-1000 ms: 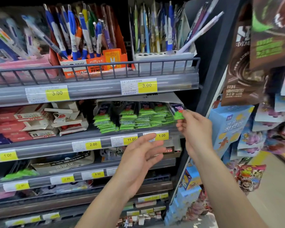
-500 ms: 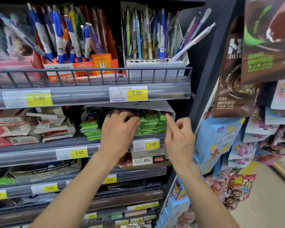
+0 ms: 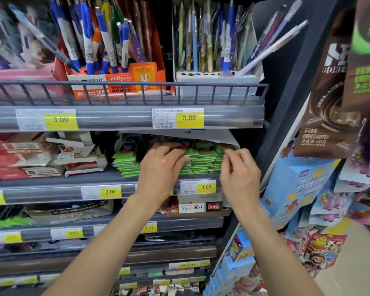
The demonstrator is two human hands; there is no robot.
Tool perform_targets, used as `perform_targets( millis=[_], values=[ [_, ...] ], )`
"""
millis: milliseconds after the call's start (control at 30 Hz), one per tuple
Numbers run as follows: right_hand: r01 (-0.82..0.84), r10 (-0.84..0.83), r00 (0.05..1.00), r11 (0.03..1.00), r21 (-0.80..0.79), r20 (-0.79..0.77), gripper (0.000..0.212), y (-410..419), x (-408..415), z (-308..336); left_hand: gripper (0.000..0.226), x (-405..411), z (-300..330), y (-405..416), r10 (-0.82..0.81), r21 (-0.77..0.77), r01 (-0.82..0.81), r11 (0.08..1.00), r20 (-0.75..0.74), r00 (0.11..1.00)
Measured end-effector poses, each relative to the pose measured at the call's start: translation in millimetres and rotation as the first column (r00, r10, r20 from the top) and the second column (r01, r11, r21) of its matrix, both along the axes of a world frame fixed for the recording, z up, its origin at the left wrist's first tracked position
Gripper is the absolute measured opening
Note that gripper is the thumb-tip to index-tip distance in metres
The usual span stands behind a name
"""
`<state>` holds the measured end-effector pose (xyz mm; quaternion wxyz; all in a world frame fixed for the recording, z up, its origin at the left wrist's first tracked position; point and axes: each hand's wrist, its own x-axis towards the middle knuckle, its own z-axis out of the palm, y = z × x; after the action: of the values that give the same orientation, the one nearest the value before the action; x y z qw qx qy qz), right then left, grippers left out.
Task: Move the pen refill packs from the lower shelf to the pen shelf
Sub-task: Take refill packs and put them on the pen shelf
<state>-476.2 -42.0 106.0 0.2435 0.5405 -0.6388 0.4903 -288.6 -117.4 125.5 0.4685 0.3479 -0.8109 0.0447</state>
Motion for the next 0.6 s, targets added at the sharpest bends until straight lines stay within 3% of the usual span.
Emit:
perform_targets(
  millis=[200,333,467,600],
  values=[
    [0.012,-0.016,0.996,0.999,0.048,0.084,0.037,15,29,-8,0.029,8,-2,14,0.030,-0.045,-0.030,0.999,0.005,1.000],
    [-0.133,0.132,0.987,0.991,0.008,0.092,0.032,21,71,-24,0.020,47,-25,36,-0.002,-0.075,-0.005,0.997,-0.087,0.996],
    [-0.310,0.296,0.940,0.949,0.060,0.171,0.028,20,142,-46,0.023,131,-75,72,0.129,0.082,-0.121,0.989,-0.094,0.987],
    [-0.458,0.421,0.880,0.875,0.158,0.221,0.026,15,227,-72,0.017,242,-114,101,0.368,0.244,-0.344,0.907,-0.056,0.928]
  ],
)
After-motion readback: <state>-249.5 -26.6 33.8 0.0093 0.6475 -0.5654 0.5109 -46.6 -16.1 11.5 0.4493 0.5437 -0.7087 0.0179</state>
